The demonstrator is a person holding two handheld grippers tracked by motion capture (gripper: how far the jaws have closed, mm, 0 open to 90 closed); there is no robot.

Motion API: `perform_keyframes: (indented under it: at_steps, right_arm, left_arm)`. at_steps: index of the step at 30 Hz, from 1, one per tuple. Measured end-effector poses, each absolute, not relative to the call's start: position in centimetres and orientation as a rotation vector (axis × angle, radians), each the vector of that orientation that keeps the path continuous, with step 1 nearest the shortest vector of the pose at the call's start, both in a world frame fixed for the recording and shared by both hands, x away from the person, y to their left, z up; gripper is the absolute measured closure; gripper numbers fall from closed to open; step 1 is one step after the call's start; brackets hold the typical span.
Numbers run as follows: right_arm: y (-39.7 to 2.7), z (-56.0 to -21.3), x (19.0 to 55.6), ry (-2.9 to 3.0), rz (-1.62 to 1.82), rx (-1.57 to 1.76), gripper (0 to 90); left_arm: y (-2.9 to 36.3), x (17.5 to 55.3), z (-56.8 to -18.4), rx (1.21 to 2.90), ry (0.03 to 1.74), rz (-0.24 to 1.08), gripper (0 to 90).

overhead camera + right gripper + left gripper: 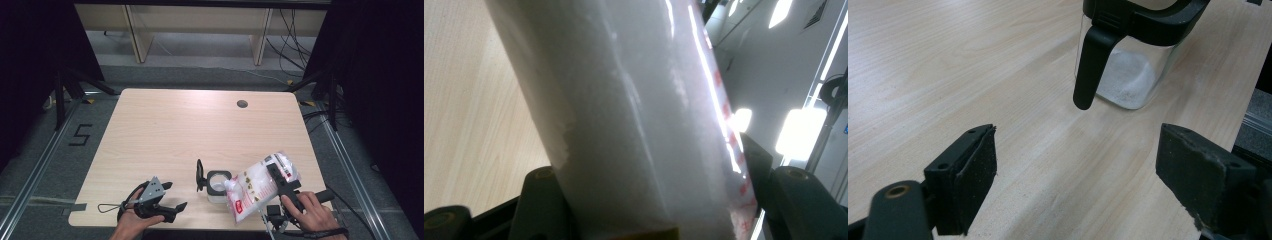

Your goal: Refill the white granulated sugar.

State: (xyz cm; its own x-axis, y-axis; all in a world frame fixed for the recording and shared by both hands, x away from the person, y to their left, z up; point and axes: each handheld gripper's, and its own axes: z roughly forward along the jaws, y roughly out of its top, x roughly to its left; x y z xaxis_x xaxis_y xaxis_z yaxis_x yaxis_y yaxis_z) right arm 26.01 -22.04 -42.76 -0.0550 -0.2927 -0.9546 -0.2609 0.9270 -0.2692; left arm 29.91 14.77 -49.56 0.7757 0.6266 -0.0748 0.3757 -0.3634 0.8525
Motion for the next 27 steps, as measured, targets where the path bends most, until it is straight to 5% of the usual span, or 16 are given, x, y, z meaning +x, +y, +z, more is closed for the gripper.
perform_keyframes:
  at_steps: [27]
  right_arm:
    - [-22.18, -42.38, 25.88, 1.641, -0.029, -0.44, 43.5]
  left_arm:
    - [14.91, 29.97, -49.5, 2.009, 0.741, 0.329, 16.1]
